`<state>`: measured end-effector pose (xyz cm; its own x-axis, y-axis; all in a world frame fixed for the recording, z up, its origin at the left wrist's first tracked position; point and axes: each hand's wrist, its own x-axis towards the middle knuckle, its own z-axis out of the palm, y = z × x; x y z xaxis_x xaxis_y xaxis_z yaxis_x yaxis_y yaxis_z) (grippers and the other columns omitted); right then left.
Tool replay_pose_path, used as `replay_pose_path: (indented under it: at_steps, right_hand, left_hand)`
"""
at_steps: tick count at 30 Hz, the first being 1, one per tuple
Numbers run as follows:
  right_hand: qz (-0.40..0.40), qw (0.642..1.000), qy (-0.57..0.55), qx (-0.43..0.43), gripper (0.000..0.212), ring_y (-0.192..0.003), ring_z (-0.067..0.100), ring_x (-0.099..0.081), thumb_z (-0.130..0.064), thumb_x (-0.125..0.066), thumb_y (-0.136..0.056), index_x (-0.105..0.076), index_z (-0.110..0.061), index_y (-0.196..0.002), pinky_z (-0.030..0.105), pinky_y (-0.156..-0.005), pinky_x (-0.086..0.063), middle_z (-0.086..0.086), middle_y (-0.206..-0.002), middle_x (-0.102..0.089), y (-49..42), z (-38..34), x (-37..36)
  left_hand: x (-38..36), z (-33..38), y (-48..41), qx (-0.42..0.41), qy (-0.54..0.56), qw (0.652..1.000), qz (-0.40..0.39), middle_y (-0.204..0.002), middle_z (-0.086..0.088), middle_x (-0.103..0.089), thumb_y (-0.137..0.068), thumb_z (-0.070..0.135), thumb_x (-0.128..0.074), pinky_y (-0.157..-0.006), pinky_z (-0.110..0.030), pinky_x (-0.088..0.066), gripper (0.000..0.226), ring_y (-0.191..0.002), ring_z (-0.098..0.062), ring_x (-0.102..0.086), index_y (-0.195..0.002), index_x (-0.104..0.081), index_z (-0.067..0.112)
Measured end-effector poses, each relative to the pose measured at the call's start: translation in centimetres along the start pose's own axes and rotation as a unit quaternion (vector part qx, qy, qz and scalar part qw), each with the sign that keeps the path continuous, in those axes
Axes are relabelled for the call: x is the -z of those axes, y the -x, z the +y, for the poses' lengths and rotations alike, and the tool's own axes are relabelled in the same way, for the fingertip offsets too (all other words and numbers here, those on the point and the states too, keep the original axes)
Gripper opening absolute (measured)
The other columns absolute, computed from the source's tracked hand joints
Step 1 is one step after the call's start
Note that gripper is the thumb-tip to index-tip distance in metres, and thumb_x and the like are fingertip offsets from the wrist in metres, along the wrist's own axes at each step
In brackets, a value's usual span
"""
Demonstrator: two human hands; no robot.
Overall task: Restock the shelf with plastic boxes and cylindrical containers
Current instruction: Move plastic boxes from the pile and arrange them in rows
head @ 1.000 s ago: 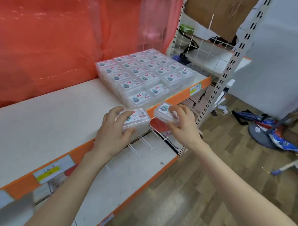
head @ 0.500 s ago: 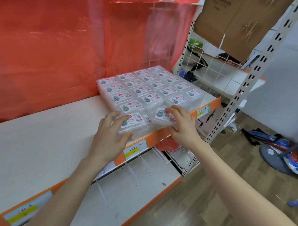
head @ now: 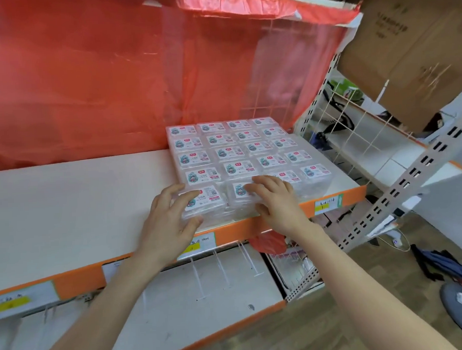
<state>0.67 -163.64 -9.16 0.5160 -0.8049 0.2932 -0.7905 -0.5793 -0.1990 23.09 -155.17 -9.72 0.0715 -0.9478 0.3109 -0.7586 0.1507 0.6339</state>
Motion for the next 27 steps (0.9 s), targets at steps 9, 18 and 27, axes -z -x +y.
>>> replay_pose_path:
  at_steps: [9,18,27]
  right_hand:
    - [0.009,1.000,-0.004,0.018,0.049,-0.122,0.032,-0.042,-0.001,-0.059,-0.077,-0.057,-0.014,-0.124,0.045,-0.097,-0.026,0.010,-0.132,-0.050,-0.2,1.2,-0.1]
    - [0.044,0.999,-0.010,0.030,0.044,-0.113,0.039,-0.048,0.000,-0.064,-0.074,-0.062,-0.009,-0.117,0.047,-0.093,-0.033,0.016,-0.123,-0.056,0.0,1.4,-0.1]
    - [0.061,0.998,-0.008,0.032,0.043,-0.111,0.038,-0.051,-0.001,-0.065,-0.074,-0.062,-0.009,-0.117,0.048,-0.093,-0.034,0.015,-0.122,-0.057,0.2,1.4,-0.4]
  left_hand:
    - [-1.1,0.2,0.6,0.016,-0.025,0.999,0.035,-0.133,-0.010,-0.044,-0.079,0.017,-0.065,-0.095,-0.028,-0.029,0.043,-0.121,-0.029,-0.041,-0.121,-0.059,0.013]
    - [-1.8,0.5,0.4,0.015,-0.038,0.999,0.036,-0.135,-0.007,-0.042,-0.079,0.010,-0.070,-0.093,-0.026,-0.027,0.046,-0.122,-0.025,-0.038,-0.123,-0.057,0.016]
    - [-2.4,0.7,-0.3,-0.011,-0.054,0.998,0.031,-0.138,-0.008,-0.041,-0.080,0.012,-0.068,-0.093,-0.028,-0.028,0.045,-0.125,-0.026,-0.036,-0.123,-0.057,0.015]
